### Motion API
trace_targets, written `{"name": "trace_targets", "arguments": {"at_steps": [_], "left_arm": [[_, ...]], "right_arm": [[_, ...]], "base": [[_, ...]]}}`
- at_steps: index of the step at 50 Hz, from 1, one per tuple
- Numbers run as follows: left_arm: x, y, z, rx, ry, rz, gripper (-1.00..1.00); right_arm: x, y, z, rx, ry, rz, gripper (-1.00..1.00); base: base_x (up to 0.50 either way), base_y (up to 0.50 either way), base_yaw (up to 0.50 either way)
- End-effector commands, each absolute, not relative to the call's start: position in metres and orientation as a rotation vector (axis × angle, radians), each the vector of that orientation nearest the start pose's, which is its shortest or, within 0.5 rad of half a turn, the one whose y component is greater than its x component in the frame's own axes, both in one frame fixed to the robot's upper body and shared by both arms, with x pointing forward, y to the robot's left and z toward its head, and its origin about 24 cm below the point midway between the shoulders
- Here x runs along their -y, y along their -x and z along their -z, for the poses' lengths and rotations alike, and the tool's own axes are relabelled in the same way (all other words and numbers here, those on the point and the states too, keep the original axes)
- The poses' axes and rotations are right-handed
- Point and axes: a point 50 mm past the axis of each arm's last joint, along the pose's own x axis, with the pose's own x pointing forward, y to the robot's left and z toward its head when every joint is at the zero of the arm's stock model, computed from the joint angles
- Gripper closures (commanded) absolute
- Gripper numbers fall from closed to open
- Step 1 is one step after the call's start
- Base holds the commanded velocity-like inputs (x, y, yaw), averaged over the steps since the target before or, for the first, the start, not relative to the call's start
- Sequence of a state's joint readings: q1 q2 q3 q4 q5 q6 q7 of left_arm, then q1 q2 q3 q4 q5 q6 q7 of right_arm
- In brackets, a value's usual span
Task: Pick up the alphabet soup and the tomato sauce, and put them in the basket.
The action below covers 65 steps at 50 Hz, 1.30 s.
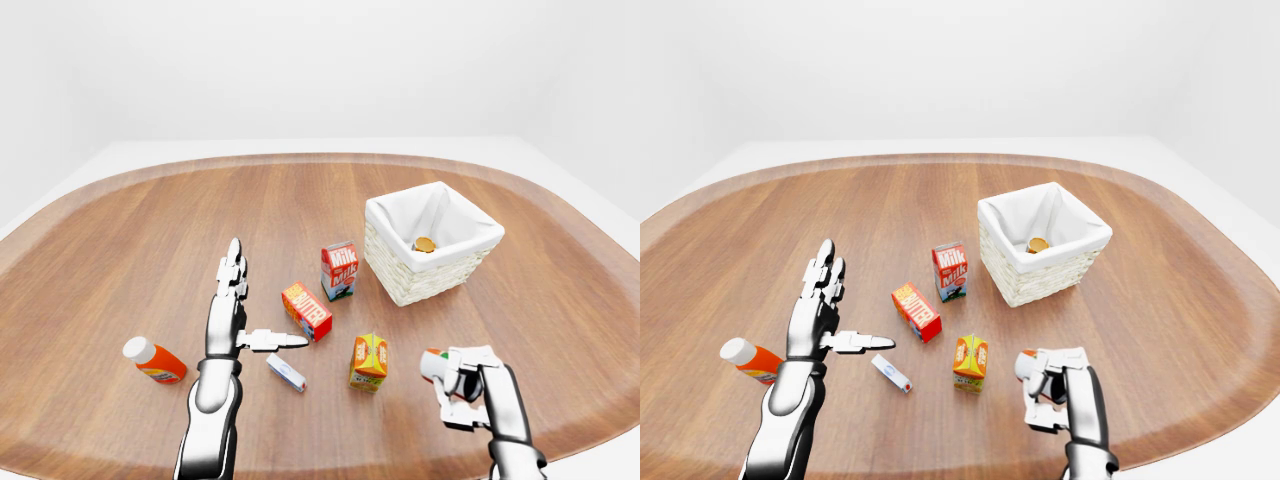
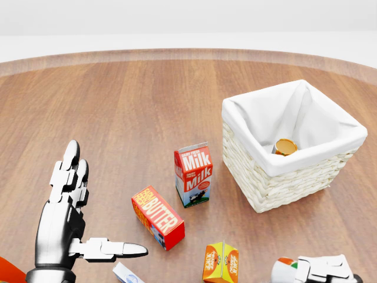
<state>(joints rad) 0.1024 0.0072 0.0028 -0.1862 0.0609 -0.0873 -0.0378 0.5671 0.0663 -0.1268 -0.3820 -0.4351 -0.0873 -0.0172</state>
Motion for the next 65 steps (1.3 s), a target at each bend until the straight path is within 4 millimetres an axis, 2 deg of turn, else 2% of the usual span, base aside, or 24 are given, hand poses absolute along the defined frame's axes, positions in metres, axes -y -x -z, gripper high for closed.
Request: {"name": "trace_targets", "arguments": {"at_steps": [1, 3, 9, 10, 12, 15, 16, 22, 23, 25, 26, 27, 28, 31, 33, 35, 36, 39, 40, 41, 43, 49, 51, 65], "left_arm": [[-0.155, -0.233, -0.070, 0.176, -0.074, 0.005, -1.00], [-0.155, -0.233, -0.070, 0.176, -0.073, 0.005, -1.00], [-0.155, -0.233, -0.070, 0.176, -0.073, 0.005, -1.00], [-0.155, -0.233, -0.070, 0.176, -0.073, 0.005, -1.00], [-0.155, -0.233, -0.070, 0.176, -0.073, 0.005, -1.00], [-0.155, -0.233, -0.070, 0.176, -0.074, 0.005, -1.00], [-0.155, -0.233, -0.070, 0.176, -0.073, 0.005, -1.00], [-0.155, -0.233, -0.070, 0.176, -0.073, 0.005, -1.00], [-0.155, -0.233, -0.070, 0.176, -0.073, 0.005, -1.00], [-0.155, -0.233, -0.070, 0.176, -0.073, 0.005, -1.00], [-0.155, -0.233, -0.070, 0.176, -0.073, 0.005, -1.00], [-0.155, -0.233, -0.070, 0.176, -0.073, 0.005, -1.00], [-0.155, -0.233, -0.070, 0.176, -0.073, 0.005, -1.00], [-0.155, -0.233, -0.070, 0.176, -0.073, 0.005, -1.00], [-0.155, -0.233, -0.070, 0.176, -0.074, 0.005, -1.00], [-0.155, -0.233, -0.070, 0.176, -0.074, 0.005, -1.00], [-0.155, -0.233, -0.070, 0.176, -0.073, 0.005, -1.00], [-0.155, -0.233, -0.070, 0.176, -0.073, 0.005, -1.00], [-0.155, -0.233, -0.070, 0.176, -0.073, 0.005, -1.00], [-0.155, -0.233, -0.070, 0.176, -0.073, 0.004, -1.00], [-0.155, -0.233, -0.070, 0.176, -0.073, 0.005, -1.00], [-0.155, -0.233, -0.070, 0.176, -0.073, 0.004, -1.00], [-0.155, -0.233, -0.070, 0.176, -0.073, 0.004, -1.00], [-0.155, -0.233, -0.070, 0.176, -0.073, 0.004, -1.00]], "right_arm": [[0.203, -0.139, -0.046, -0.086, 0.441, 0.272, 1.00], [0.205, -0.141, -0.040, -0.105, 0.441, 0.283, 1.00], [0.204, -0.146, -0.058, -0.025, 0.439, 0.285, 1.00], [0.208, -0.147, -0.047, -0.069, 0.461, 0.315, 1.00], [0.207, -0.149, -0.054, -0.039, 0.470, 0.318, 1.00], [0.210, -0.149, -0.050, -0.050, 0.494, 0.350, 1.00], [0.208, -0.150, -0.061, -0.009, 0.498, 0.346, 1.00], [0.205, -0.156, -0.088, 0.113, 0.556, 0.367, 1.00], [0.207, -0.158, -0.079, 0.081, 0.576, 0.392, 1.00], [0.207, -0.158, -0.078, 0.079, 0.579, 0.393, 1.00], [0.203, -0.160, -0.094, 0.144, 0.600, 0.388, 1.00], [0.205, -0.161, -0.088, 0.124, 0.612, 0.402, 1.00], [0.203, -0.161, -0.097, 0.162, 0.633, 0.405, 1.00], [0.205, -0.162, -0.092, 0.151, 0.661, 0.432, 1.00], [0.201, -0.161, -0.110, 0.221, 0.665, 0.416, 1.00], [0.204, -0.161, -0.102, 0.193, 0.686, 0.444, 1.00], [0.201, -0.161, -0.114, 0.240, 0.682, 0.427, 1.00], [0.199, -0.162, -0.127, 0.296, 0.702, 0.421, 1.00], [0.201, -0.163, -0.118, 0.265, 0.726, 0.443, 1.00], [0.199, -0.164, -0.125, 0.292, 0.737, 0.437, 1.00], [0.198, -0.165, -0.120, 0.281, 0.765, 0.445, 1.00], [0.187, -0.169, -0.143, 0.387, 0.813, 0.406, 1.00], [0.189, -0.170, -0.135, 0.365, 0.827, 0.422, 1.00], [0.170, -0.181, -0.164, 0.515, 1.061, 0.410, 1.00]], "base": [[0.00, 0.00, 0.00], [0.00, 0.00, 0.00], [0.00, 0.00, 0.00], [0.00, 0.00, 0.00], [0.00, 0.00, 0.00], [0.00, 0.00, 0.00], [0.00, 0.00, 0.00], [0.00, 0.00, 0.00], [0.00, 0.00, 0.00], [0.00, 0.00, 0.00], [0.00, 0.00, 0.00], [0.00, 0.00, 0.00], [0.00, 0.00, 0.00], [0.00, 0.00, 0.00], [0.00, 0.00, 0.00], [0.00, 0.00, 0.00], [0.00, 0.00, 0.00], [0.00, 0.00, 0.00], [0.00, 0.00, 0.00], [0.00, 0.00, 0.00], [0.00, 0.00, 0.00], [0.00, 0.00, 0.00], [0.00, 0.00, 0.00], [0.00, 0.00, 0.00]]}}
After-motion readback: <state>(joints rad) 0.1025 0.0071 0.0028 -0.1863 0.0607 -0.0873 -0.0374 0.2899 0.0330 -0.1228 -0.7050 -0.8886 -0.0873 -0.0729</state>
